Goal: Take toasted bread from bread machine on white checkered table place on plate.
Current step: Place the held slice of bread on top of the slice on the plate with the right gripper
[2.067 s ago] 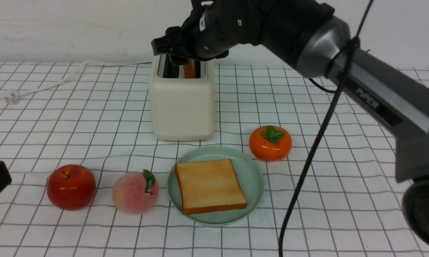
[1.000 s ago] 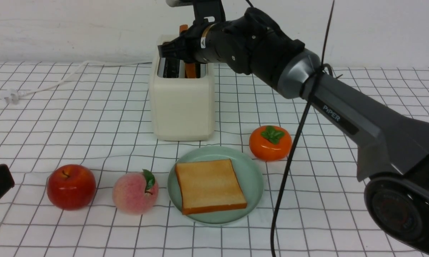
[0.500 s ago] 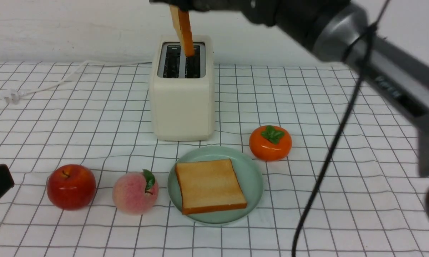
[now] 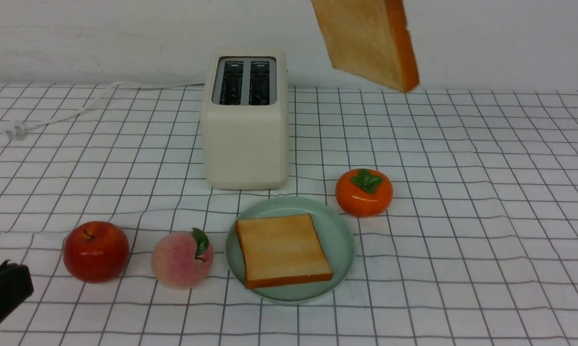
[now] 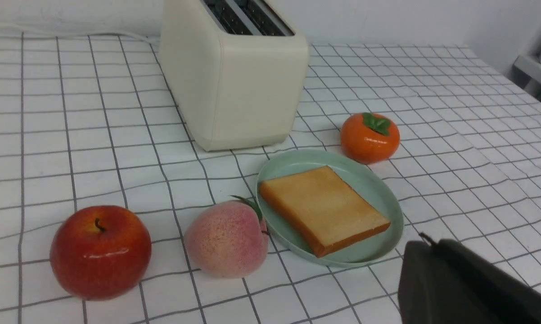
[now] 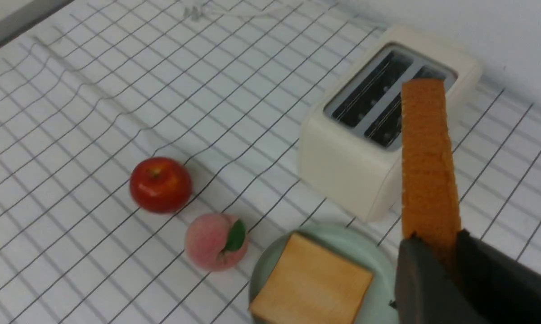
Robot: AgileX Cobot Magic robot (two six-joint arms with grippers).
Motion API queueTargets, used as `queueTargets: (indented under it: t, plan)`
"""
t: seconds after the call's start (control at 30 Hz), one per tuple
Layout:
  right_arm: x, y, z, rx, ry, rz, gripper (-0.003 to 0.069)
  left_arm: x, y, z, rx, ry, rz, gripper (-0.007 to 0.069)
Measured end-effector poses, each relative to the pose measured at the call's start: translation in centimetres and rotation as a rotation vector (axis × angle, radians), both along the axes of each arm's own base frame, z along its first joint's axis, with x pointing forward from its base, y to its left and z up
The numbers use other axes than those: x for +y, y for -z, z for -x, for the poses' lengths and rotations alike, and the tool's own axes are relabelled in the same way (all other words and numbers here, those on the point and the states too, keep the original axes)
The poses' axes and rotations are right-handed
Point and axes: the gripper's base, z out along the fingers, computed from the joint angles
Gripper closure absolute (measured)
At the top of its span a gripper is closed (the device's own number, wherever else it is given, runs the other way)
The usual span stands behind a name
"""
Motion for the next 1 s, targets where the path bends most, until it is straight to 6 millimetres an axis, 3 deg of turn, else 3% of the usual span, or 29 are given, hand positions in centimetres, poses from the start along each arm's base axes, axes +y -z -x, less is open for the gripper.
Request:
queueTargets:
  t: [0.07, 0.1, 0.37, 0.57, 0.83, 1.0]
  plan:
    - [-0.1, 0.9, 0.2, 0.051, -0.019, -0.007, 0.0573, 0.0, 0.0, 0.0, 0.001, 0.0, 0.0, 0.0638]
    - [0.2, 3.7, 0.2, 0.165, -0.061, 0.004, 0.0573, 0.0, 0.0, 0.0, 0.001, 0.0, 0.0, 0.0638]
    - [4.2, 15.6, -3.0, 0.488, -0.222, -0.113, 0.0573, 0.0, 0.1, 0.0, 0.008, 0.002, -0.002, 0.0638]
    - [5.4, 20.7, -7.3, 0.585, -0.203, -0.291, 0.0573, 0.0, 0.2, 0.1, 0.022, 0.006, -0.007, 0.0638]
    - [3.7, 26.2, -11.5, 0.657, -0.059, -0.332, 0.0575, 0.0, 0.3, 0.1, 0.028, 0.008, -0.01, 0.0638]
    - [3.3, 27.0, -11.9, 0.652, -0.032, -0.3, 0.0555, 0.0, 0.3, 0.1, 0.028, 0.007, -0.011, 0.0638]
